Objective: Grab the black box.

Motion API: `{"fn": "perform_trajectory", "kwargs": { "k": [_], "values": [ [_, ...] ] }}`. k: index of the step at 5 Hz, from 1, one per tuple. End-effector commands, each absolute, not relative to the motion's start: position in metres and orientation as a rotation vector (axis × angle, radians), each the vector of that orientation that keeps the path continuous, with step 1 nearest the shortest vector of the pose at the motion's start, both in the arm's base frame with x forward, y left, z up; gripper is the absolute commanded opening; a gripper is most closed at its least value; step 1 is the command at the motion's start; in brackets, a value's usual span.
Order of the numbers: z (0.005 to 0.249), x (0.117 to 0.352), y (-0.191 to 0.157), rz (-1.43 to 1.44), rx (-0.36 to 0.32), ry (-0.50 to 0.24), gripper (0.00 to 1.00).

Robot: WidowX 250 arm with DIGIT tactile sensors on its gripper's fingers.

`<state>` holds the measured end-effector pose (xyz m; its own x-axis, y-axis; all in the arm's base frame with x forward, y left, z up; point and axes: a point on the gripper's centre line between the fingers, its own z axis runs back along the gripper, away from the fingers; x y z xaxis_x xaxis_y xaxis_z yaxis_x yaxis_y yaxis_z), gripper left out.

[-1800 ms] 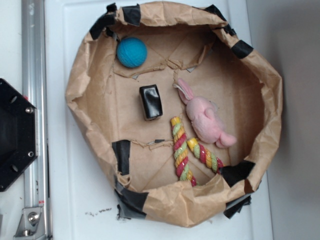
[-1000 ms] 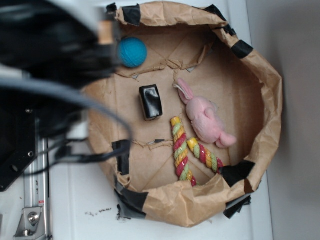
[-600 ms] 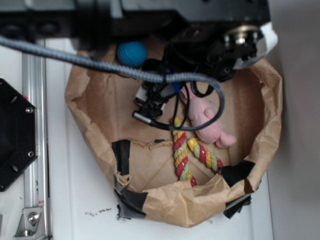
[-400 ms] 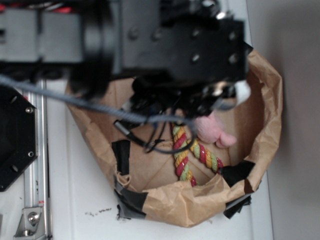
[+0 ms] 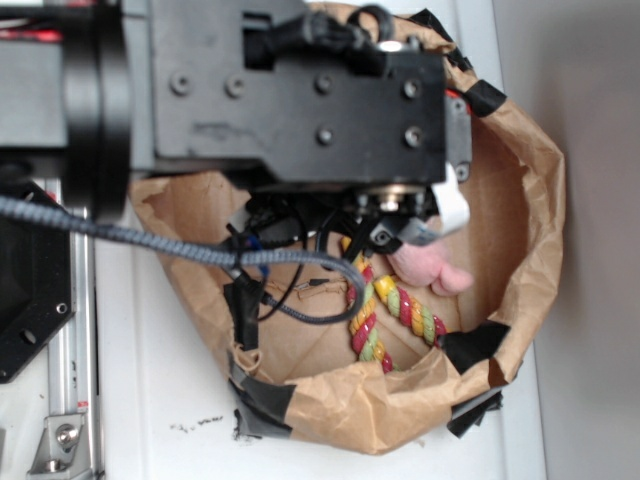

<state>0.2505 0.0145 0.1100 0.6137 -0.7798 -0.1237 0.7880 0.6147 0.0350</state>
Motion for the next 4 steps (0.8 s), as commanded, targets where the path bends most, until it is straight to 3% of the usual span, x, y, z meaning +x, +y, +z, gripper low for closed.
{"fn": "perform_trajectory", "kwargs": {
  "k": [1,2,3,4],
  "values": [
    [0.050,0.228,-0.004,-1.005,0.132,0.014,1.00],
    [0.030,0.229,-0.007,-1.032,0.109,0.008,0.95],
    [0.042,0.242,-0.004,-1.016,0.114,-0.039,0.00],
    [0.053,0.255,0.009,-0.967,0.102,-0.051,0.00]
  ]
}}
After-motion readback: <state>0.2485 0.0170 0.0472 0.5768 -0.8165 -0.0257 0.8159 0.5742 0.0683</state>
